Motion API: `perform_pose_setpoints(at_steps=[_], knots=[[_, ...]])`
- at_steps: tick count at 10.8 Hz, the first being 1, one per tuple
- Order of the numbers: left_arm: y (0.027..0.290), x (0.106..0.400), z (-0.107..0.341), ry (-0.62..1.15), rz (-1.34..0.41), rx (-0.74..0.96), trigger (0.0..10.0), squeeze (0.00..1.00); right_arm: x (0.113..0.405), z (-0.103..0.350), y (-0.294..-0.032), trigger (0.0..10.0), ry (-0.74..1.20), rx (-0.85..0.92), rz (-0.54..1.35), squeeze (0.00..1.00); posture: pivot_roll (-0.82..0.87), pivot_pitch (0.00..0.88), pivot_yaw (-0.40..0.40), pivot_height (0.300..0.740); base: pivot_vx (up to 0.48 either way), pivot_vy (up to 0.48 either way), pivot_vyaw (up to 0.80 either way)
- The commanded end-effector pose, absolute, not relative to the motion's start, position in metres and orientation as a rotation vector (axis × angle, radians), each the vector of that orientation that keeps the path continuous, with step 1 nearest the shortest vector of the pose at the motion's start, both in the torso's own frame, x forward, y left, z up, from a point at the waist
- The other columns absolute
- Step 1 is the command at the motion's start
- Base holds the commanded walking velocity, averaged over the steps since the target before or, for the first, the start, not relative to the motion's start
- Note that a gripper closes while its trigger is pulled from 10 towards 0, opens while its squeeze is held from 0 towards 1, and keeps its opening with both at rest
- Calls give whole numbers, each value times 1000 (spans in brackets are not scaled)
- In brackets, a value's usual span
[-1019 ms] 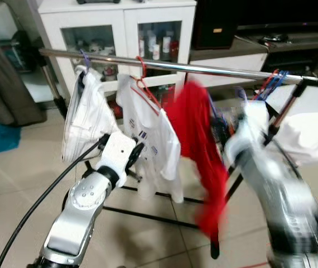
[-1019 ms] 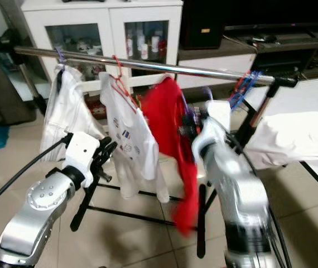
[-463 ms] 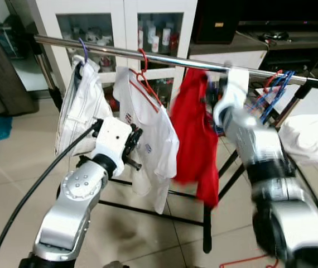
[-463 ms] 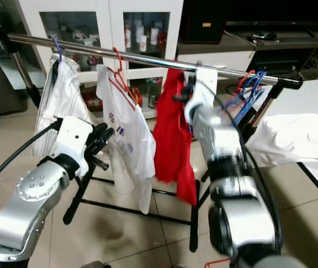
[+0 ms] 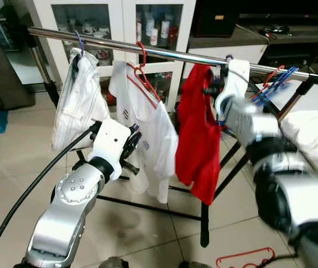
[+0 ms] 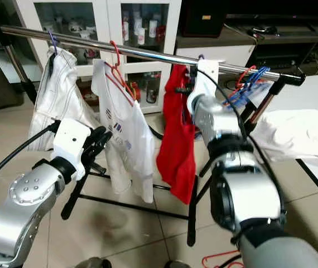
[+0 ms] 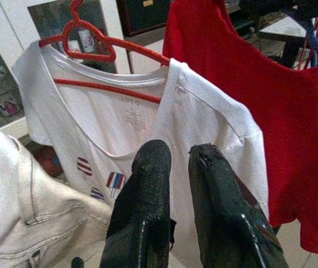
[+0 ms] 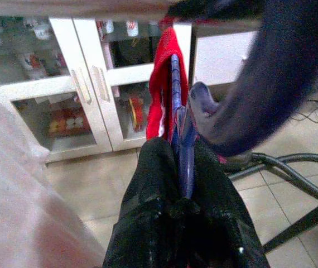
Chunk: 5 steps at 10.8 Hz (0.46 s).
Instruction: Hang hanger
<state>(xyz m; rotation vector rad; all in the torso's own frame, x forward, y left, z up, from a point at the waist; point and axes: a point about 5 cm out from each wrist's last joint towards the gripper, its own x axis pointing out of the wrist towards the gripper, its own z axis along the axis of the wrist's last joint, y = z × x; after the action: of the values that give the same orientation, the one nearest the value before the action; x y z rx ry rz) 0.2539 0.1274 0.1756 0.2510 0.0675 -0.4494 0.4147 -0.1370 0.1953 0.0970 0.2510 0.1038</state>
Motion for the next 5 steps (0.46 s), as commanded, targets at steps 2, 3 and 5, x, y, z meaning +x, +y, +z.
perform_pose_setpoints(at_steps=[2, 3, 5], knots=[[121, 247, 181, 67, -497, 242, 10000, 0, 414, 184, -141, 10000, 321, 70, 106, 0, 81, 138, -74, 740, 0, 0, 0], [121, 247, 181, 69, -498, 241, 10000, 0, 414, 184, -141, 10000, 325, 69, 107, 0, 81, 138, -74, 740, 0, 0, 0], [121, 244, 180, 79, -499, 243, 10000, 0, 415, 184, -142, 10000, 349, 37, 119, 0, 90, 140, -87, 740, 0, 0, 0]])
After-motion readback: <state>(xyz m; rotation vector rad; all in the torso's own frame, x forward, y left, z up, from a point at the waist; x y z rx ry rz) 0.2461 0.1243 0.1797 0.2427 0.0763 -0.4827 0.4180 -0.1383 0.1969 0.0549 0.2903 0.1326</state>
